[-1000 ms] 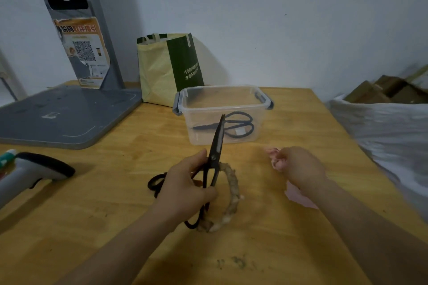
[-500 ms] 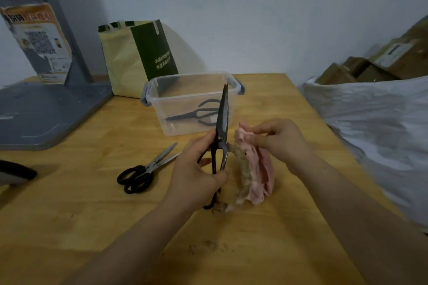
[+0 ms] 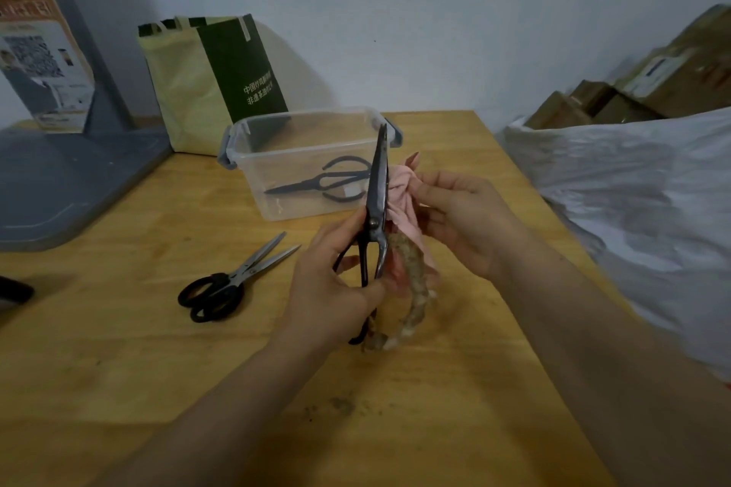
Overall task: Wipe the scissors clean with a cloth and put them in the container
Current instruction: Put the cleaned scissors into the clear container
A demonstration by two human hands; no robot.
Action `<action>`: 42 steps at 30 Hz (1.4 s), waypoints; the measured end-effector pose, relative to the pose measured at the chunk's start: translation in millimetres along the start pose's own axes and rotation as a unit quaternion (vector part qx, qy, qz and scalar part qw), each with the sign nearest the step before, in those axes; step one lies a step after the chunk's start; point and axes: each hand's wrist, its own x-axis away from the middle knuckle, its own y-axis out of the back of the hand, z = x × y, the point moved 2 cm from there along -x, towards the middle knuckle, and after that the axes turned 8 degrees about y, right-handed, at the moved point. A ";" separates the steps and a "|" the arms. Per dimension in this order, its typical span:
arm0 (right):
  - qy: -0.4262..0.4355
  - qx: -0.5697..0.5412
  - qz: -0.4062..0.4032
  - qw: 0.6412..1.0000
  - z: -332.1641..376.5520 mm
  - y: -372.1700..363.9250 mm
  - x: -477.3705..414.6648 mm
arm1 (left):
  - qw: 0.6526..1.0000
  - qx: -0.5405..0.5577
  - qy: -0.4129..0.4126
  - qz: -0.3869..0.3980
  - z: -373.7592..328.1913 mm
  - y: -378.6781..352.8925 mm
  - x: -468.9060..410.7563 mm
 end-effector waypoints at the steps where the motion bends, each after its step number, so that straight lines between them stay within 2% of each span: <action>1: -0.013 -0.015 -0.005 1.000 -0.5 -0.7 1.0 | 1.000 0.001 0.008 0.003 0.5 0.0 0.2; 6: -0.033 0.108 -0.043 0.993 -5.6 6.4 3.5 | 0.999 -0.002 0.036 -0.014 -1.1 1.7 0.5; 9: -0.067 0.139 0.067 0.986 -5.1 5.1 13.3 | 0.998 0.005 0.063 -0.022 -2.5 3.4 -1.6; 11: -0.023 0.173 0.111 0.978 -6.9 1.8 17.1 | 0.997 0.000 0.078 -0.006 -3.0 4.2 -3.8; 14: 0.043 0.226 0.086 0.969 -5.3 1.1 15.5 | 0.987 0.096 0.129 0.027 -1.7 8.5 -8.8; 16: 0.053 0.254 0.106 0.960 -2.8 1.6 15.8 | 0.976 0.137 0.170 0.017 -0.7 14.0 -11.8; 19: 0.051 0.266 0.124 0.955 1.0 3.7 15.8 | 0.970 0.134 0.205 0.008 0.6 18.6 -13.6; 23: 0.038 0.243 0.128 0.961 -2.5 5.3 16.1 | 0.956 0.144 0.254 0.018 -3.0 18.2 -12.0; 28: -0.028 0.197 0.134 0.971 -10.3 10.0 17.7 | 0.957 0.149 0.248 0.018 -9.5 15.2 -11.5; 34: -0.057 -0.004 -0.021 0.998 -8.8 23.0 6.1 | 0.956 0.138 0.258 0.007 -7.7 14.2 -10.1; 38: -0.054 -0.071 0.020 0.996 -4.8 15.8 7.8 | 0.955 0.147 0.256 -0.001 -7.3 12.2 -9.3; 42: -0.041 -0.024 0.044 0.998 -7.9 13.9 9.4 | 0.956 0.147 0.252 0.001 -5.8 11.9 -10.3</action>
